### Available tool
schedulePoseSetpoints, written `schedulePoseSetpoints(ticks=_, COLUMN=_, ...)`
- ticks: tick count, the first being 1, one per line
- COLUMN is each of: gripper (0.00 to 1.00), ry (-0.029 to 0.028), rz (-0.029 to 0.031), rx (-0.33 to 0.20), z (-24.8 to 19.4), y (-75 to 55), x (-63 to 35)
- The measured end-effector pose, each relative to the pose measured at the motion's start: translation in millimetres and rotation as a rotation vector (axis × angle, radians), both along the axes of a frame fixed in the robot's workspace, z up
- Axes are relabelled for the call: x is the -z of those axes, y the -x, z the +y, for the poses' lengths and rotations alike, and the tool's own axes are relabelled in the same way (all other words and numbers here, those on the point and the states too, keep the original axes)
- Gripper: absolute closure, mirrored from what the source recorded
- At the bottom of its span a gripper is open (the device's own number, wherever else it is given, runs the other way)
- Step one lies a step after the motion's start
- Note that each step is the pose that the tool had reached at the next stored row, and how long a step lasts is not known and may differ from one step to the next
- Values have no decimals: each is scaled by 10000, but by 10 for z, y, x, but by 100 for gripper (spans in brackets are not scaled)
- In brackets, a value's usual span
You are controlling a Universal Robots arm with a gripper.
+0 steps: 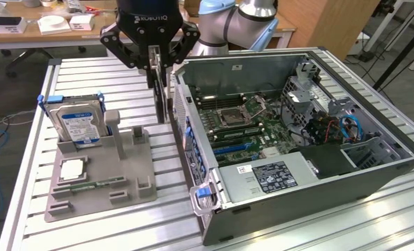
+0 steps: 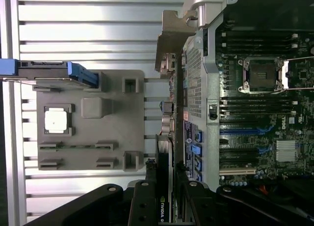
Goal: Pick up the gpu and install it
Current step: 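Pick up the gpu and move the gpu toward the slot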
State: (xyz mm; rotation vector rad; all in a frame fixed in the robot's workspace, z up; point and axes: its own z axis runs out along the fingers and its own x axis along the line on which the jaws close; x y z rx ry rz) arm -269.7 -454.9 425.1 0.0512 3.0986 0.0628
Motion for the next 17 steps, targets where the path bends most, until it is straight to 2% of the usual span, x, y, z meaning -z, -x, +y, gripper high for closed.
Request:
schedulePoseSetpoints(ticks=9, gripper=74, ry=0, rz=2, rx=0, z=0, y=0, x=-77)
schedulePoseSetpoints(ticks=17, gripper=74, ry=0, rz=2, rx=0, z=0, y=-1, x=-79)
